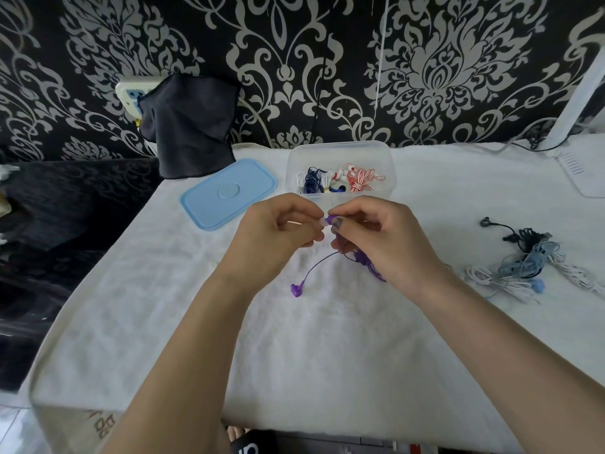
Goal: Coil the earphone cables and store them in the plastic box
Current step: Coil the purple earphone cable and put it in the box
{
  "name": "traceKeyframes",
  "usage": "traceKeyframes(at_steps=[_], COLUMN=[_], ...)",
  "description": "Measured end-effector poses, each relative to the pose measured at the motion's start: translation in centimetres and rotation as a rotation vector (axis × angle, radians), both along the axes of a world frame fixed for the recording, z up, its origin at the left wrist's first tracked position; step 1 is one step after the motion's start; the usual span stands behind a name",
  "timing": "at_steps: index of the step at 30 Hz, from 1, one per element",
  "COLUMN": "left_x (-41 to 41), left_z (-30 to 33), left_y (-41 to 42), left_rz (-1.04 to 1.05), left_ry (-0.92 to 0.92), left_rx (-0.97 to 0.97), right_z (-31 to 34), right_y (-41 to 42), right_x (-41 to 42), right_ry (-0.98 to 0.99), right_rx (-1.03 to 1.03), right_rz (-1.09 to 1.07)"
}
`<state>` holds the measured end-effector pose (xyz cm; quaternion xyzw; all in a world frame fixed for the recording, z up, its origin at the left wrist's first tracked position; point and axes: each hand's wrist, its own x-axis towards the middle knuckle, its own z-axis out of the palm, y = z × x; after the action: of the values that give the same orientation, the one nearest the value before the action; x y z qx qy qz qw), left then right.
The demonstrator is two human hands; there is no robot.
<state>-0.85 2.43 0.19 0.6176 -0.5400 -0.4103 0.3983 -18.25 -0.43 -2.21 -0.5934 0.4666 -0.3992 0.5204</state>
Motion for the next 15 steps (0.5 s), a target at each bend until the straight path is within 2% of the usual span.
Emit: traceKeyframes(at_steps=[7, 15], left_x=[0.09, 0.20], left_z=[0.12, 0.07], left_y=[-0.19, -0.35], left_rz=[-0.021, -0.074], left_ry=[0.132, 0.228], left_rx=[0.024, 0.015], right_z=[0.25, 0.44], right_y=[-0.37, -0.59], right_x=[-0.31, -0.40], right_ry=[-0.243, -0.372], right_rx=[0.176, 0.307], right_rz=[0.056, 0.100])
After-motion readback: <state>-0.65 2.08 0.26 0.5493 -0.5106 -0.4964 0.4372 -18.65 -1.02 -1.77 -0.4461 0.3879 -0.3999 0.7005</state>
